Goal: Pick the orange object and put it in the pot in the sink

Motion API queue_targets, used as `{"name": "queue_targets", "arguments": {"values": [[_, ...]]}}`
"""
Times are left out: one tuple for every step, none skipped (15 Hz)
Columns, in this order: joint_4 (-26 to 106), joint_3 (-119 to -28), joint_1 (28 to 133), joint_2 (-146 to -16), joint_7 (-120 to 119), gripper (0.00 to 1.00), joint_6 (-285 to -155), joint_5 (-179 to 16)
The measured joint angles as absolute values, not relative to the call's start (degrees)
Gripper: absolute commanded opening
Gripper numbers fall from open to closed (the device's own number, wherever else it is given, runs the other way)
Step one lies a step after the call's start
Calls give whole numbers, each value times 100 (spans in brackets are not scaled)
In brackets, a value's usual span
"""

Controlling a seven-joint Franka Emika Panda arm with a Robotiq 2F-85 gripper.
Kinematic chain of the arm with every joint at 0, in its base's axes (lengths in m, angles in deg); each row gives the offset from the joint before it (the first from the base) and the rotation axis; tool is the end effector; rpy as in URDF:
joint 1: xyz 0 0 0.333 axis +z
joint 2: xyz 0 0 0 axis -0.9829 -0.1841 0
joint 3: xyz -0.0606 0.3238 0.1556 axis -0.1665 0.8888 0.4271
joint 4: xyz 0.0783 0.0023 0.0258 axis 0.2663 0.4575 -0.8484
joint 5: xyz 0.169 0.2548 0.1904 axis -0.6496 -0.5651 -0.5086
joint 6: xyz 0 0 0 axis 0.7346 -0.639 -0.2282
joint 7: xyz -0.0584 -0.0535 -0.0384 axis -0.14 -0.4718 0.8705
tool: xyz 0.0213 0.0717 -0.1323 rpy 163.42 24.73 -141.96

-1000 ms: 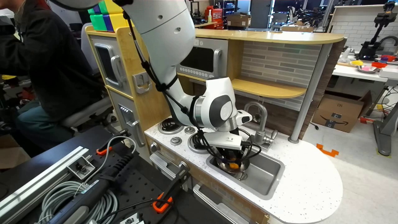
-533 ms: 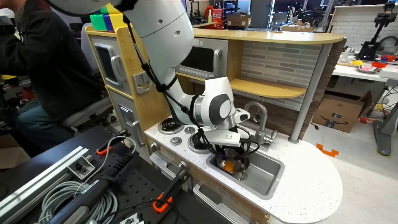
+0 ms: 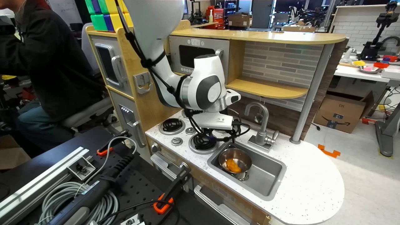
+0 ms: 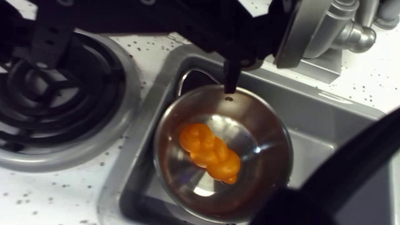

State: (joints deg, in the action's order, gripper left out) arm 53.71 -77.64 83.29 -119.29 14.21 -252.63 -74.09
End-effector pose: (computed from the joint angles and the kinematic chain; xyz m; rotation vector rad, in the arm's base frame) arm 0.6448 -0.0313 0.0368 2.9226 0.5088 0.1479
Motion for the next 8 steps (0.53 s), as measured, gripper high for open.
{"name": "queue_targets", "arguments": {"values": [[5630, -7607, 8225, -11699, 1573, 100, -25305, -7409], [5887, -7441, 8083, -11468, 1743, 100, -25322, -7409], [6143, -7267, 7914, -11238, 1916, 100, -25337, -7409], [6391, -7075, 7707, -11012, 2085, 100, -25368, -7409], [6642, -6852, 7459, -10782, 2242, 100, -25418, -7412], [6886, -6602, 7176, -10552, 2391, 100, -25473, -7427], [7114, -6348, 6883, -10335, 2537, 100, -25478, -7445], [7302, -6164, 6655, -10150, 2644, 100, -25478, -7448]]}}
